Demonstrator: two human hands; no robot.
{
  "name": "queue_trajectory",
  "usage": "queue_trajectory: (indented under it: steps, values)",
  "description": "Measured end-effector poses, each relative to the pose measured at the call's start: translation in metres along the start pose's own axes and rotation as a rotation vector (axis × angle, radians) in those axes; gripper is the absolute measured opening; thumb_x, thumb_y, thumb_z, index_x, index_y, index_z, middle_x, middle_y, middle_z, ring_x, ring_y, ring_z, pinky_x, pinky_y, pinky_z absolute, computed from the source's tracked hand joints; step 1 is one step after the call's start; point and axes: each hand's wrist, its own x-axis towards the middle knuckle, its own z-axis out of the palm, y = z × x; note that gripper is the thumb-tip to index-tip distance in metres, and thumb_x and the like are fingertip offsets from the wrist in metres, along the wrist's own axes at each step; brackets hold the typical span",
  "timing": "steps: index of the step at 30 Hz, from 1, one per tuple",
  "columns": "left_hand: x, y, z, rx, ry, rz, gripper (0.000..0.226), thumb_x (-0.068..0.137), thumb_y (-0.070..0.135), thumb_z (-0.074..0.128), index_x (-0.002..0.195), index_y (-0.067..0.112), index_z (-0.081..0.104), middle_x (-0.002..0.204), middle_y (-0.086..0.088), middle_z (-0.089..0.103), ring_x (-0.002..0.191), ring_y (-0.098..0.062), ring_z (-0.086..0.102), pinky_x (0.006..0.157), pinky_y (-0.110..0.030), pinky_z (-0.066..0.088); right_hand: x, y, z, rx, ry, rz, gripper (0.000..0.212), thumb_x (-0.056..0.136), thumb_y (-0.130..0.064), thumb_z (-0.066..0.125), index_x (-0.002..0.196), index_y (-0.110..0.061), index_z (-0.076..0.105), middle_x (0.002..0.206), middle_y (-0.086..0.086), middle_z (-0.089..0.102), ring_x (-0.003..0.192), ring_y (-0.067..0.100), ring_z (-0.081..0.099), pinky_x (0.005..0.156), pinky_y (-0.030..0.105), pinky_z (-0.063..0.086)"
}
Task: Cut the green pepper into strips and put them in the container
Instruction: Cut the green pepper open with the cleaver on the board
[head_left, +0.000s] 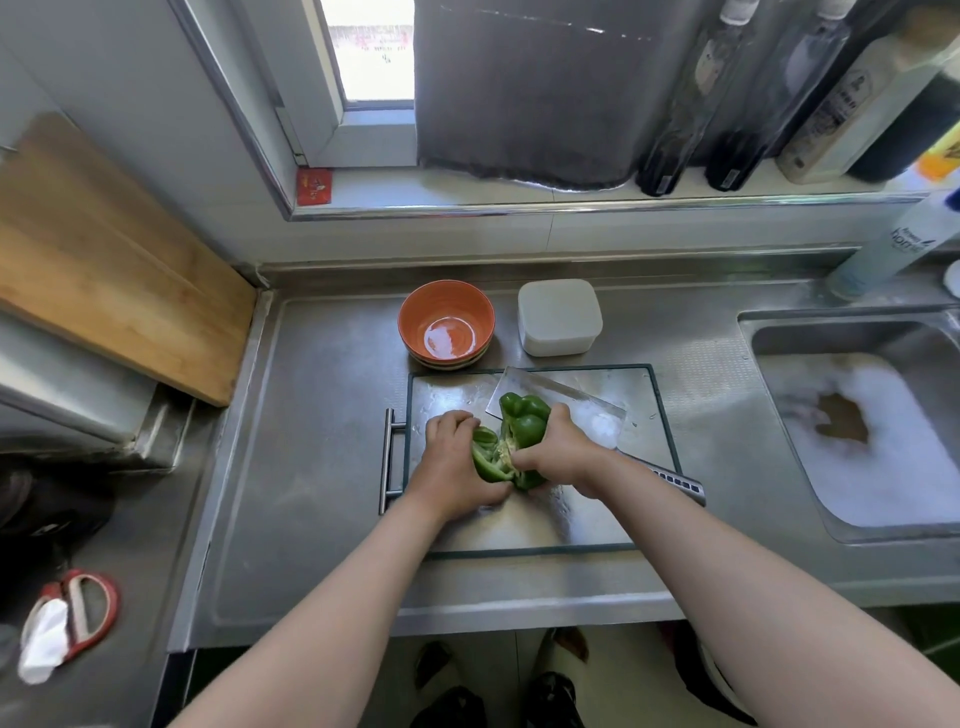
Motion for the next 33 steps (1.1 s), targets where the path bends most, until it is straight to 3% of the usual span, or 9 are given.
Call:
queue_trajectory:
  steps: [2, 4, 11, 17, 22, 25, 28, 30, 33]
  values:
    - [0.002, -0.003, -0.003, -0.004, -0.021, 0.017, 0.095, 0.062, 0.046, 0.086, 0.139, 0.005, 0.046, 0.135, -0.001, 0.039, 0.13, -0.017, 0.025, 0.105, -0.014, 0.018, 0.002, 0.0, -0.002, 0.011, -0.014, 0.01, 0.068, 0.081, -0.014, 0.077, 0.125, -0.015, 0.025, 0.123, 0.013, 0.05, 0.099, 0.026, 0.061, 0.057, 0.032, 0.058]
    - [0.004, -0.006, -0.005, -0.008, -0.038, 0.034, 0.092, 0.062, 0.045, 0.086, 0.136, 0.008, 0.048, 0.133, 0.0, 0.04, 0.128, -0.016, 0.027, 0.102, -0.013, 0.018, 0.004, 0.0, -0.003, 0.041, -0.036, 0.019, 0.074, 0.077, -0.014, 0.078, 0.129, -0.016, 0.026, 0.124, 0.013, 0.05, 0.102, 0.03, 0.063, 0.067, 0.041, 0.062]
    - [0.008, -0.01, -0.007, -0.042, -0.034, 0.059, 0.084, 0.059, 0.045, 0.088, 0.129, 0.011, 0.055, 0.125, 0.004, 0.043, 0.122, -0.012, 0.03, 0.102, -0.015, 0.026, 0.003, -0.002, -0.008, 0.164, -0.101, 0.039, 0.065, 0.082, -0.001, 0.071, 0.13, -0.015, 0.028, 0.125, 0.016, 0.049, 0.101, 0.036, 0.066, 0.076, 0.054, 0.062]
    - [0.012, -0.012, -0.01, -0.041, -0.066, 0.05, 0.085, 0.06, 0.051, 0.082, 0.131, 0.013, 0.056, 0.122, 0.009, 0.042, 0.125, -0.012, 0.033, 0.102, -0.015, 0.026, 0.002, -0.002, -0.006, 0.238, -0.034, 0.099, 0.063, 0.082, -0.011, 0.072, 0.13, -0.01, 0.032, 0.125, 0.017, 0.051, 0.096, 0.032, 0.067, 0.069, 0.049, 0.064]
    - [0.005, -0.012, -0.013, 0.196, 0.027, 0.097, 0.089, 0.064, 0.07, 0.063, 0.141, 0.028, 0.046, 0.148, 0.003, 0.03, 0.143, -0.021, 0.018, 0.119, -0.046, 0.019, -0.003, -0.006, -0.009, 0.17, -0.019, 0.086, 0.082, 0.084, -0.039, 0.078, 0.138, -0.024, 0.019, 0.12, 0.007, 0.054, 0.089, 0.029, 0.069, 0.053, 0.035, 0.059]
    - [0.004, -0.014, -0.022, 0.099, -0.042, 0.142, 0.077, 0.07, 0.056, 0.076, 0.136, 0.027, 0.05, 0.14, 0.007, 0.041, 0.132, -0.016, 0.033, 0.111, -0.039, 0.036, -0.003, -0.01, -0.008, 0.128, 0.071, 0.007, 0.085, 0.083, -0.051, 0.077, 0.142, -0.026, 0.021, 0.129, 0.004, 0.052, 0.094, 0.025, 0.065, 0.048, 0.029, 0.054]
    - [0.001, -0.017, -0.029, 0.037, -0.03, 0.182, 0.057, 0.074, 0.045, 0.079, 0.122, 0.024, 0.057, 0.122, 0.009, 0.051, 0.115, -0.015, 0.046, 0.098, -0.036, 0.047, 0.002, -0.007, -0.012, 0.053, 0.068, -0.107, 0.072, 0.089, -0.061, 0.064, 0.143, -0.023, 0.035, 0.129, 0.002, 0.055, 0.104, 0.024, 0.064, 0.059, 0.032, 0.055]
    - [0.001, -0.016, -0.033, -0.01, 0.012, 0.144, 0.051, 0.077, 0.046, 0.076, 0.12, 0.024, 0.059, 0.115, 0.008, 0.056, 0.108, -0.015, 0.052, 0.093, -0.03, 0.046, -0.002, 0.0, -0.022, -0.095, 0.109, -0.185, 0.057, 0.098, -0.048, 0.054, 0.146, -0.021, 0.041, 0.127, 0.002, 0.057, 0.109, 0.02, 0.06, 0.077, 0.032, 0.051]
    - [0.004, -0.011, -0.044, -0.117, 0.019, 0.038, 0.05, 0.077, 0.052, 0.072, 0.121, 0.032, 0.057, 0.112, 0.011, 0.06, 0.101, -0.01, 0.057, 0.088, -0.027, 0.047, -0.006, 0.022, -0.037, -0.648, 0.277, -0.232, 0.054, 0.096, -0.025, 0.05, 0.149, -0.016, 0.043, 0.142, 0.013, 0.047, 0.133, 0.031, 0.04, 0.105, 0.04, 0.039]
